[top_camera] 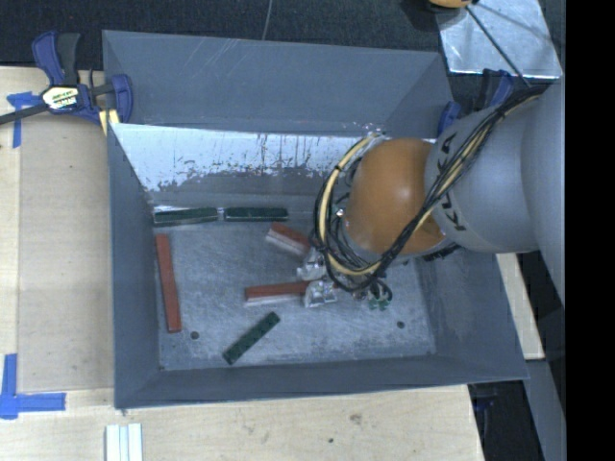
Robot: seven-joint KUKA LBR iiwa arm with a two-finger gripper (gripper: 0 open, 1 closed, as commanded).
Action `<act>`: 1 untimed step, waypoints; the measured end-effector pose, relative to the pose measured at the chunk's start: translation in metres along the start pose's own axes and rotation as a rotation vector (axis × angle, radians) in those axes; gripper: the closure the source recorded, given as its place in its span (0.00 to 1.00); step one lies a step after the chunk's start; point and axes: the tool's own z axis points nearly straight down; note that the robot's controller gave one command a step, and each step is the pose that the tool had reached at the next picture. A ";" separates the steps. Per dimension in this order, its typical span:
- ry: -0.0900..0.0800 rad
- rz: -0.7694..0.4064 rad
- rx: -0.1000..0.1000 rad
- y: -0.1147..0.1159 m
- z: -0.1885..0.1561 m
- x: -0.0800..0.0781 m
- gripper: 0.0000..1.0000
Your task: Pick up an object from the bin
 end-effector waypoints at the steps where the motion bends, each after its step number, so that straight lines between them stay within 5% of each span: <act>1: 0.000 0.000 0.000 0.000 0.000 0.000 1.00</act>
Offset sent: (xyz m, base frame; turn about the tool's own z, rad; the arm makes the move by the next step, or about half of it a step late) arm 0.0158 -0.0044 0.1607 0.0416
